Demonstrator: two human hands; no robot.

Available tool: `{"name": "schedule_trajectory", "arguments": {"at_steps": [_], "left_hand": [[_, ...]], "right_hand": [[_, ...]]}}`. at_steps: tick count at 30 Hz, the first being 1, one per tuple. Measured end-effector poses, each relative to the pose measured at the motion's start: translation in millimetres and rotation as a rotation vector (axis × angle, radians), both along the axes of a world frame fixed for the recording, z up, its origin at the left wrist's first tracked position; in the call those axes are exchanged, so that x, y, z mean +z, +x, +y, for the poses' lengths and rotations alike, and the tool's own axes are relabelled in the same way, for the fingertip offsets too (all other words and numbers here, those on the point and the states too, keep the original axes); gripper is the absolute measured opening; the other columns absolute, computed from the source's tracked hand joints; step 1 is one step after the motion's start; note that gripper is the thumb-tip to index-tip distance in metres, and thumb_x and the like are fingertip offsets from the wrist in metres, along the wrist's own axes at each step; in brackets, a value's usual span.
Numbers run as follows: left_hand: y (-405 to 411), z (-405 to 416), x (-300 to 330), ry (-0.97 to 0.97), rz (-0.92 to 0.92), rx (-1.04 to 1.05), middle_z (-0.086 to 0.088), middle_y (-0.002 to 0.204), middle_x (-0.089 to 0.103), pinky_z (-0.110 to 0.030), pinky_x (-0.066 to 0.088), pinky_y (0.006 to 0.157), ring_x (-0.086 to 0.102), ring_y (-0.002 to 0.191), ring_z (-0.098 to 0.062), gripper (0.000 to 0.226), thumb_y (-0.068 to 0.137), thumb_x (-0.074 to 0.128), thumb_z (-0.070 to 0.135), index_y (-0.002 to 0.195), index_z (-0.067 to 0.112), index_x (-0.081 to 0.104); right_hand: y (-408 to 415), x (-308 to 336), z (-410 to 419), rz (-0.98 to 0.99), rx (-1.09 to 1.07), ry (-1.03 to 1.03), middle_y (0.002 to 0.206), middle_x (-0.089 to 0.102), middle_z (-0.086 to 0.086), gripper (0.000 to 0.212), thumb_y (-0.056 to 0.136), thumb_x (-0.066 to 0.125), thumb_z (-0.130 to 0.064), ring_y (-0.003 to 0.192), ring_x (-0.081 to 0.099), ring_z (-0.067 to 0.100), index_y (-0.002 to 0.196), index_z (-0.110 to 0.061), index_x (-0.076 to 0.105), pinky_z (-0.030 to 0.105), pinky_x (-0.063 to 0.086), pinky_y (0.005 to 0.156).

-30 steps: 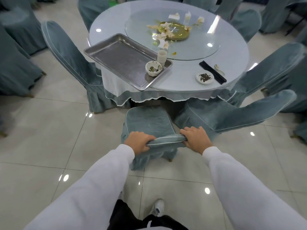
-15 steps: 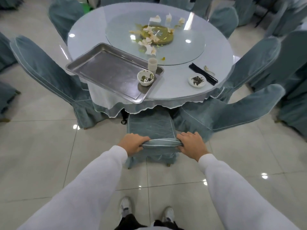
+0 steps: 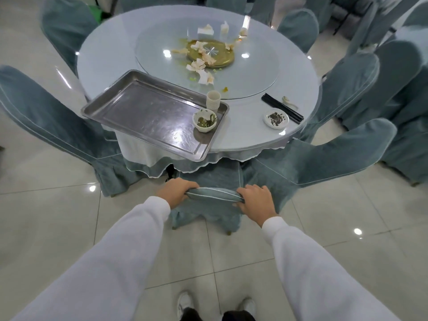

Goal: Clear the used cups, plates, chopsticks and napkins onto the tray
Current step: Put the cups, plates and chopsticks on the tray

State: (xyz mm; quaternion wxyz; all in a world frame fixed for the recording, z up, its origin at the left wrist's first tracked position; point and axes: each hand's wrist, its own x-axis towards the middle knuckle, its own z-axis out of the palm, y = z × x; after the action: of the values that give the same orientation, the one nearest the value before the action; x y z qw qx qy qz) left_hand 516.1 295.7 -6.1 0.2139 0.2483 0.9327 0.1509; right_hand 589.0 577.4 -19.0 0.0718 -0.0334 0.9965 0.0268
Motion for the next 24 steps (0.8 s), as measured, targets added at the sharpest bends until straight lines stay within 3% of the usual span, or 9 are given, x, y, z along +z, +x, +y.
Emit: {"name": "schedule_trajectory", "arguments": {"at_steps": [8, 13, 16, 21, 24], "left_hand": [[-29.0, -14.8, -5.4, 0.023, -0.049, -0.014, -0.008, 0.115, 0.070, -0.046, 0.053, 0.097, 0.063, 0.111, -0.032, 0.041, 0.095, 0.063, 0.003, 0.128, 0.027, 0.069], [-39.9, -16.7, -6.2, 0.085, -0.028, 0.065, -0.007, 0.113, 0.073, -0.036, 0.052, 0.094, 0.066, 0.106, -0.032, 0.041, 0.094, 0.064, -0.001, 0.123, 0.026, 0.072], [-39.3, -16.1, -7.6, 0.115, -0.045, 0.095, -0.006, 0.112, 0.074, -0.039, 0.053, 0.095, 0.067, 0.105, -0.031, 0.041, 0.093, 0.063, -0.002, 0.120, 0.026, 0.073], [-40.5, -8.3, -3.9, 0.096, -0.114, 0.148, -0.003, 0.116, 0.071, -0.047, 0.055, 0.097, 0.065, 0.108, -0.030, 0.043, 0.092, 0.056, 0.000, 0.121, 0.028, 0.070], [-43.7, -1.9, -2.5, 0.084, -0.192, 0.162, 0.002, 0.115, 0.069, -0.041, 0.054, 0.096, 0.064, 0.105, -0.023, 0.044, 0.090, 0.059, 0.006, 0.124, 0.032, 0.069]], "right_hand": [[-17.2, -4.3, -15.6, -0.011, -0.063, -0.071, 0.107, 0.069, -0.003, 0.034, 0.095, 0.066, -0.055, 0.104, 0.065, 0.025, 0.119, -0.032, 0.068, 0.035, 0.047, 0.079], [-29.8, -0.9, -28.3, -0.008, -0.101, -0.094, 0.105, 0.070, -0.004, 0.032, 0.096, 0.067, -0.053, 0.100, 0.067, 0.023, 0.120, -0.033, 0.068, 0.033, 0.050, 0.078], [-32.3, 0.7, -29.5, -0.026, -0.131, -0.126, 0.102, 0.069, -0.005, 0.030, 0.094, 0.069, -0.052, 0.098, 0.067, 0.023, 0.118, -0.034, 0.070, 0.032, 0.051, 0.078], [-30.0, 0.1, -17.3, -0.117, -0.213, -0.375, 0.104, 0.063, -0.004, 0.034, 0.091, 0.076, -0.048, 0.105, 0.059, 0.022, 0.122, -0.035, 0.071, 0.033, 0.049, 0.082], [-35.2, 6.3, 2.0, -0.252, -0.204, -0.563, 0.113, 0.068, -0.007, 0.044, 0.085, 0.084, -0.047, 0.106, 0.062, 0.015, 0.124, -0.031, 0.072, 0.034, 0.052, 0.093]]}}
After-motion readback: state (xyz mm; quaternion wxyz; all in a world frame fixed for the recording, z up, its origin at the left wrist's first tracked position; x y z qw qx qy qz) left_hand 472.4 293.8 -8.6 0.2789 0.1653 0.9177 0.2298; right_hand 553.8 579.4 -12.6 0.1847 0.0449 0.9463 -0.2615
